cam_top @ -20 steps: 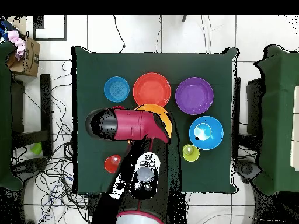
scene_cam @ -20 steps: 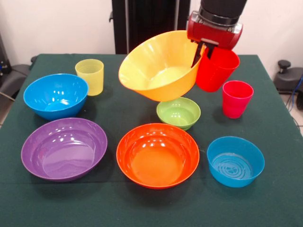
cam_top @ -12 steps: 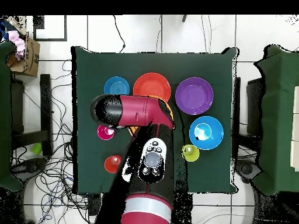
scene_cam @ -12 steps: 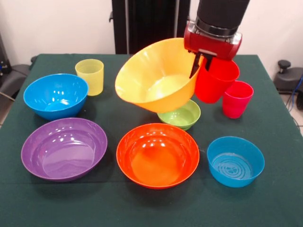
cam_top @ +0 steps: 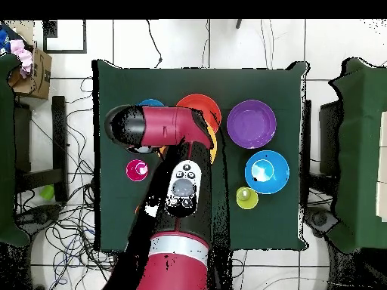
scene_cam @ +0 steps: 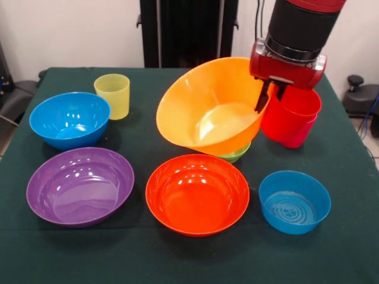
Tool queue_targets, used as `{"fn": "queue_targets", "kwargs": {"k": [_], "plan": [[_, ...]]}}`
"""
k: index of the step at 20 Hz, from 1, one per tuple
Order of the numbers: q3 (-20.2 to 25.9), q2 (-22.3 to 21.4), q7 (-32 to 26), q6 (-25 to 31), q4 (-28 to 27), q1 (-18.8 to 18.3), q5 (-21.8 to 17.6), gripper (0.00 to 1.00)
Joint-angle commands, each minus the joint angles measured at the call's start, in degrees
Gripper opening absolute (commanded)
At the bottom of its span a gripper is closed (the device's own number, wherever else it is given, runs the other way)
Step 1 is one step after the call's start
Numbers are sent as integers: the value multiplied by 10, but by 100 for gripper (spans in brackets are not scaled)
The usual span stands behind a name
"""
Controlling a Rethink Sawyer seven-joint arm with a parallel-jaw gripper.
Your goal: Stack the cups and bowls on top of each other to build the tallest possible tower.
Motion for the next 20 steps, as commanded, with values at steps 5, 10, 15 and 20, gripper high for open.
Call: {"fn": "queue_targets", "kwargs": {"k": [5,10,15,20], "plan": [[49,5,31,97,-58,-8,9,0],[54,9,20,155,-91,-15,9,0],[52,-16,-2,176,-67,-21,3,0],[48,-90,-54,97,95,-28,-15,0]]}}
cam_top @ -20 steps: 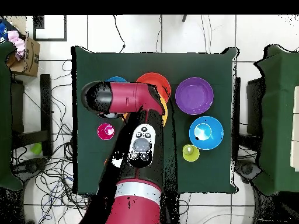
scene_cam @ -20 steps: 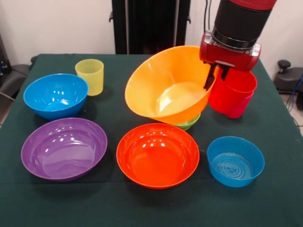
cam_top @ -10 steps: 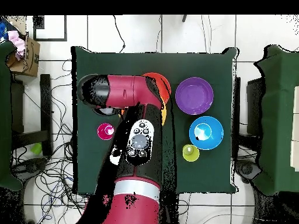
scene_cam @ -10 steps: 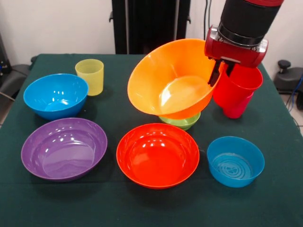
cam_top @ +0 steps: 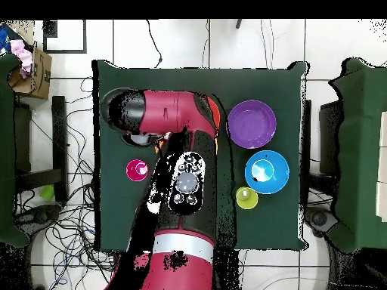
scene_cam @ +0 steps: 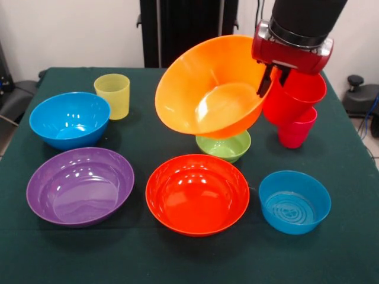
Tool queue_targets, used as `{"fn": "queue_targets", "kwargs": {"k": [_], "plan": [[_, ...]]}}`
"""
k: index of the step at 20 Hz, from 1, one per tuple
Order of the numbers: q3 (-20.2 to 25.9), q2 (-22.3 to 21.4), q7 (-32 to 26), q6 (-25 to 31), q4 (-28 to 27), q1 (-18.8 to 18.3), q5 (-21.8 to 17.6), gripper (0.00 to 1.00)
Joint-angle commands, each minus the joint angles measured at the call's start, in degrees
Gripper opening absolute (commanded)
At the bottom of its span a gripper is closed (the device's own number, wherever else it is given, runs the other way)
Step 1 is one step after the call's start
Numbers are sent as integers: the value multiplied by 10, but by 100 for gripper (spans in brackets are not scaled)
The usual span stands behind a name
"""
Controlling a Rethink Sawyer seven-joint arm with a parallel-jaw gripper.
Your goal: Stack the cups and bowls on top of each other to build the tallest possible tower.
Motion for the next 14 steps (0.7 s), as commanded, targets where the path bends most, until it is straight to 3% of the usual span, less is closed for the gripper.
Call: {"fn": "queue_targets", "kwargs": {"k": [1,3,7,10,14], "plan": [[47,-101,-67,-50,186,-16,-26,0],[50,-126,-75,-97,243,-18,-34,0],[75,-157,-103,-140,324,-38,-35,0],[81,-161,-83,-189,364,-36,-50,0],[83,-149,-64,-233,371,-37,-75,0]]}}
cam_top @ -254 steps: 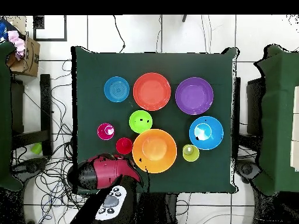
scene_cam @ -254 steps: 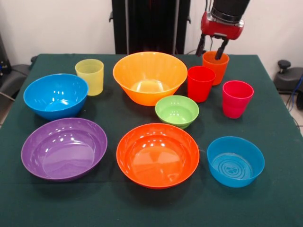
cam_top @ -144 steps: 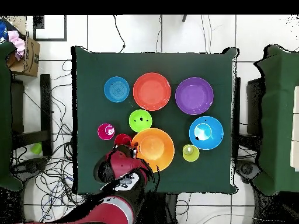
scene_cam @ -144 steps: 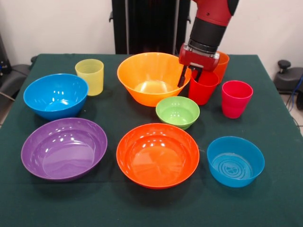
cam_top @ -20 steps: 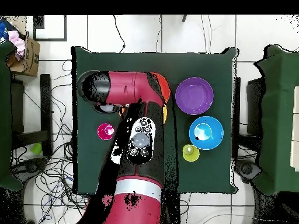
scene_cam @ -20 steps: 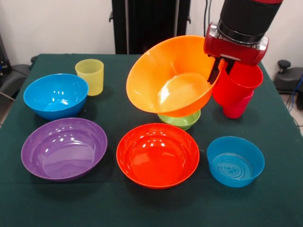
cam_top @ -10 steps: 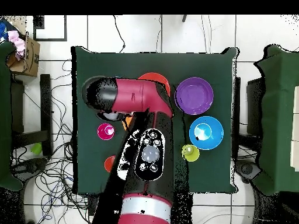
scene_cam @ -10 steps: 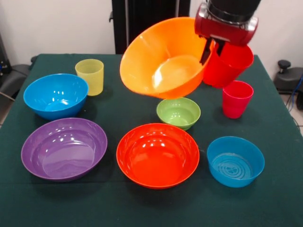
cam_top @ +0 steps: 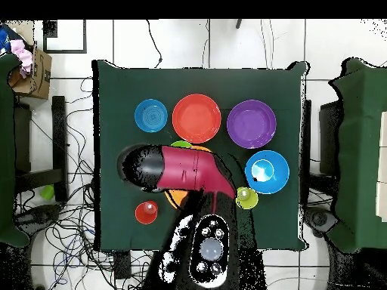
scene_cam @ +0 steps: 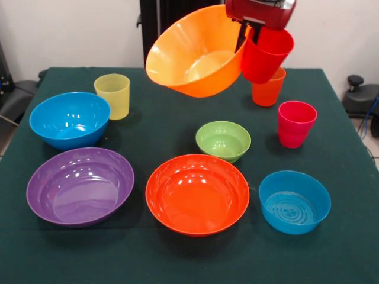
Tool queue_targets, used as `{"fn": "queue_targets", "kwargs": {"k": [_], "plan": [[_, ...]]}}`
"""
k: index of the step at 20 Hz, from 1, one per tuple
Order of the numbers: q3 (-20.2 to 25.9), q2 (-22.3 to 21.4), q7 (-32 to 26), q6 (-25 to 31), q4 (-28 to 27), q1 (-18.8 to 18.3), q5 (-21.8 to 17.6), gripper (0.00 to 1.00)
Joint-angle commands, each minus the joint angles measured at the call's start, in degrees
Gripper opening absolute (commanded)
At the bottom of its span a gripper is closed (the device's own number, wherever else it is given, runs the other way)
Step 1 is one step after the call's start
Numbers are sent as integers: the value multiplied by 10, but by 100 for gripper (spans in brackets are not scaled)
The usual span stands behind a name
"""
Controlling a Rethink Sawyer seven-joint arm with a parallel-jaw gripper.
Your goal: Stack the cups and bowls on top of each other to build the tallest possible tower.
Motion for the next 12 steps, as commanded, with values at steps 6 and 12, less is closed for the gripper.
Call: {"fn": "queue_targets", "kwargs": {"k": [6,12], "plan": [[79,49,-35,-166,94,-19,-111,0],[68,54,-5,-164,95,-13,-126,0]]}}
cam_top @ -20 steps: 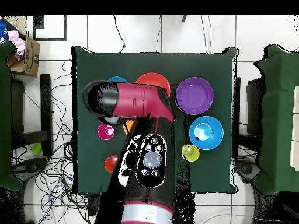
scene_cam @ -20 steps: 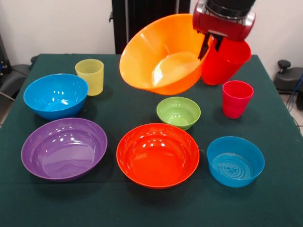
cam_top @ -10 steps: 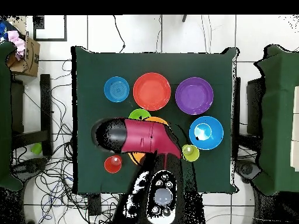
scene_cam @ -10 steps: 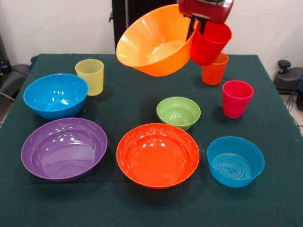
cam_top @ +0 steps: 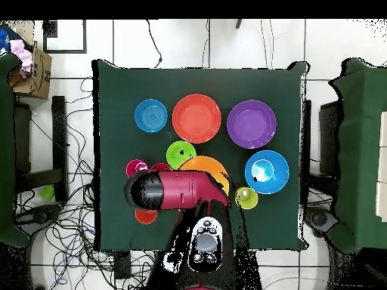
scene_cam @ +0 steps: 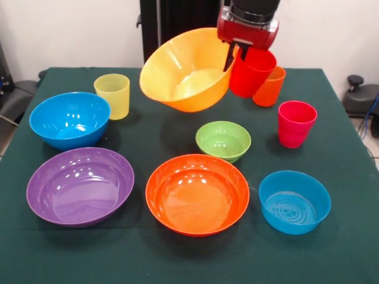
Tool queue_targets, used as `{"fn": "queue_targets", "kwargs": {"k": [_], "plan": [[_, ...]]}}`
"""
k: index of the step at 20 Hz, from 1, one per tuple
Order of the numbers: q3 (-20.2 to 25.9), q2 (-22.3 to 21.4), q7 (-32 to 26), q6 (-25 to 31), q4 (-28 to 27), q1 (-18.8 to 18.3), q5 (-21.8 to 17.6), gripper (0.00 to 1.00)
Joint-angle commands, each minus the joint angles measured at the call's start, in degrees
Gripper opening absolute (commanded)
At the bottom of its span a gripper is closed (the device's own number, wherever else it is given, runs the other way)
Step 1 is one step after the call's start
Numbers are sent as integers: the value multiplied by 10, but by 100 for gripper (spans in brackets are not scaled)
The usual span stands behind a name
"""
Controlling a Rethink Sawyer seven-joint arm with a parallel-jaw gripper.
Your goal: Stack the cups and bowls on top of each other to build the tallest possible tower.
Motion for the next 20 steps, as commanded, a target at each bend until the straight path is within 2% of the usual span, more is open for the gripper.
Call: {"fn": "queue_targets", "kwargs": {"k": [1,15,17,20], "plan": [[49,26,1,-29,26,-4,-47,100],[46,26,-1,-30,18,-12,-59,100],[59,30,-16,-24,7,-26,-55,100],[35,13,5,-2,-2,-5,-53,100]]}}
